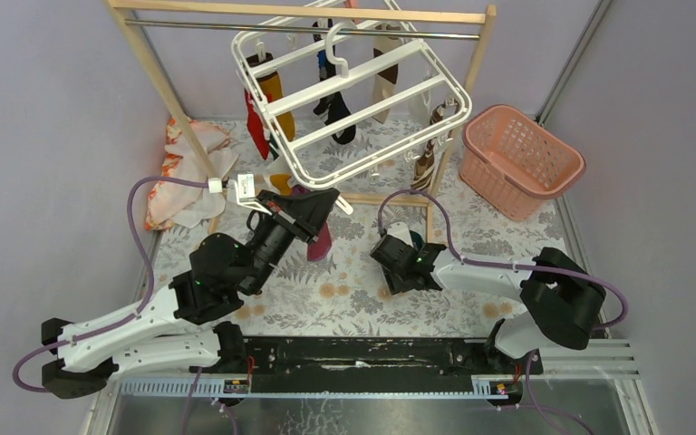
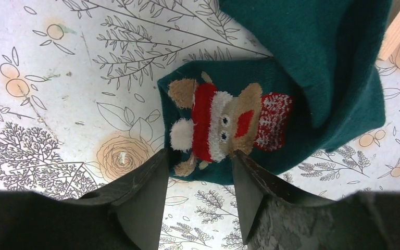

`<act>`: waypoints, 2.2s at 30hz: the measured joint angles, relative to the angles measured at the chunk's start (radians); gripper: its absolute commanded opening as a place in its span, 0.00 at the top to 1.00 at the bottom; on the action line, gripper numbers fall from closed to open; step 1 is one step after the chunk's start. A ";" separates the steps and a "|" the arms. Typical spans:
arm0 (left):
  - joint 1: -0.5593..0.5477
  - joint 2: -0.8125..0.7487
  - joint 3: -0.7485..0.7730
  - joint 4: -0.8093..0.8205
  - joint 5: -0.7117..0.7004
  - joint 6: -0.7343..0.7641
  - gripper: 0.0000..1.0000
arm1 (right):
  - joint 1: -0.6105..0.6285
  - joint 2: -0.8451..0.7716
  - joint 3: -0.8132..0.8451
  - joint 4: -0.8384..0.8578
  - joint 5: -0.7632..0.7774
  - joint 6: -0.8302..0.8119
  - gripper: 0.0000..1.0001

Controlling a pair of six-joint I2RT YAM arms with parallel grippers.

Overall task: Clip the socks to the hanger
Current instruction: Pick up the sock at the center of the board.

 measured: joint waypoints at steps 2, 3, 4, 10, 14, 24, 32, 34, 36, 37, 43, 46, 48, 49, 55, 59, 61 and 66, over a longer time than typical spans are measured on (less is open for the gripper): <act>0.000 0.000 -0.002 0.000 -0.003 0.000 1.00 | 0.010 0.004 0.000 0.000 0.000 0.000 0.46; 0.000 0.001 -0.002 0.000 -0.005 0.000 1.00 | 0.017 0.008 0.001 0.000 0.000 0.000 0.46; 0.000 0.003 -0.002 0.000 -0.005 0.000 1.00 | 0.024 0.012 0.003 -0.001 0.000 0.001 0.47; 0.000 0.027 -0.002 0.003 -0.005 -0.006 1.00 | 0.074 0.032 0.019 -0.016 0.027 0.013 0.47; 0.000 0.032 -0.002 0.005 -0.005 -0.007 1.00 | 0.094 0.029 0.036 -0.033 0.053 0.019 0.47; 0.000 0.032 -0.002 0.010 -0.005 -0.008 1.00 | 0.113 0.043 0.060 -0.029 0.048 0.021 0.48; 0.000 0.023 -0.002 0.008 -0.005 -0.008 1.00 | 0.116 0.083 0.050 0.013 0.010 0.043 1.00; 0.000 0.021 -0.002 0.008 -0.005 -0.008 1.00 | 0.116 0.084 0.050 0.013 0.006 0.044 1.00; 0.000 0.021 -0.002 0.008 -0.005 -0.008 1.00 | 0.116 0.082 0.048 0.015 0.006 0.046 1.00; 0.000 0.021 -0.002 0.008 -0.004 -0.008 1.00 | 0.116 0.077 0.043 0.020 0.006 0.046 1.00; 0.000 0.020 -0.002 0.008 -0.005 -0.008 1.00 | 0.116 -0.068 0.002 0.013 -0.010 0.045 1.00; 0.000 0.021 -0.002 0.008 -0.004 -0.008 1.00 | 0.116 -0.232 0.003 0.013 -0.039 0.014 1.00; 0.000 0.023 -0.002 0.008 -0.004 -0.008 1.00 | 0.116 -0.324 0.014 0.012 -0.066 -0.020 1.00; 0.000 0.024 -0.002 0.008 -0.004 -0.008 1.00 | 0.116 -0.358 0.022 0.011 -0.080 -0.038 1.00; 0.000 0.049 0.010 0.010 -0.001 -0.007 1.00 | 0.117 -0.526 0.033 0.008 -0.091 -0.120 1.00; 0.000 0.064 0.029 0.010 0.007 -0.007 1.00 | 0.117 -0.630 0.032 0.007 -0.087 -0.161 1.00; 0.000 0.073 0.039 0.011 0.014 -0.007 1.00 | 0.117 -0.666 0.035 0.003 -0.092 -0.178 1.00; 0.000 0.092 0.051 0.014 0.022 -0.007 1.00 | 0.117 -0.674 0.119 -0.030 -0.135 -0.206 1.00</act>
